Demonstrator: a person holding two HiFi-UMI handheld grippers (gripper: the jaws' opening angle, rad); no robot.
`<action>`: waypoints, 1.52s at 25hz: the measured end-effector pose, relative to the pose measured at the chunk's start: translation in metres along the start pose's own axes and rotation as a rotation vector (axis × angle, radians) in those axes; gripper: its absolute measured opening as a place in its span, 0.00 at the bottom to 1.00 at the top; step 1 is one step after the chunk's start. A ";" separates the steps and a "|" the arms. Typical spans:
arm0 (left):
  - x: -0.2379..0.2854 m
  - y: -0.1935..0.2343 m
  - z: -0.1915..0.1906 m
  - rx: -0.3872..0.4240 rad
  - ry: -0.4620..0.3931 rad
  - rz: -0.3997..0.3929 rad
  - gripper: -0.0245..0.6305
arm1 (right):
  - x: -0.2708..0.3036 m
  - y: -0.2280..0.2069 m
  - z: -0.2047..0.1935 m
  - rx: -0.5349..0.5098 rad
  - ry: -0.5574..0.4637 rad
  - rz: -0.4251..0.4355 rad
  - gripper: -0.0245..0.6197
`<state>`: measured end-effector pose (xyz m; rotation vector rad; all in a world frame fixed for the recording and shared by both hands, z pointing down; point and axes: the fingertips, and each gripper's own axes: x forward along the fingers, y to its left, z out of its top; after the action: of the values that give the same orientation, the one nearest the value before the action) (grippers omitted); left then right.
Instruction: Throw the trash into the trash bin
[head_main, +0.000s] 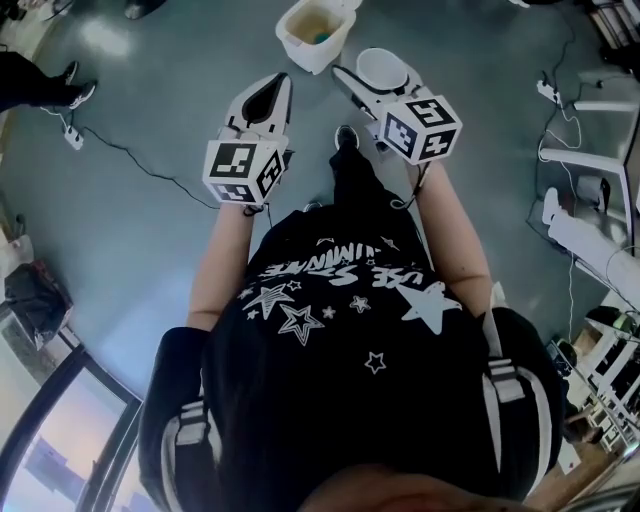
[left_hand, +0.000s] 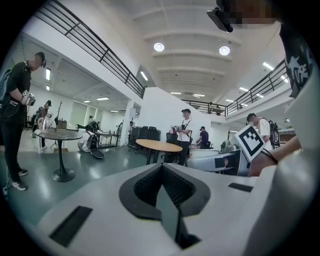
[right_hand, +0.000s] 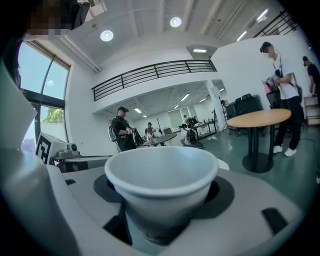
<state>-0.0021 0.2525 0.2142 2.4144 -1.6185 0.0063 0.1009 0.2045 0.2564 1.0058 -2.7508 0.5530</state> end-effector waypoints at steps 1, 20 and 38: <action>0.014 0.002 0.001 0.001 0.002 0.003 0.05 | 0.006 -0.013 0.003 0.004 0.004 0.004 0.56; 0.206 0.030 0.027 -0.002 0.022 0.080 0.05 | 0.087 -0.183 0.065 0.033 0.031 0.069 0.56; 0.280 0.060 0.030 0.007 0.050 0.137 0.05 | 0.143 -0.233 0.090 0.021 0.049 0.144 0.56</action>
<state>0.0478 -0.0308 0.2341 2.2840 -1.7606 0.0956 0.1412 -0.0791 0.2787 0.7914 -2.7943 0.6198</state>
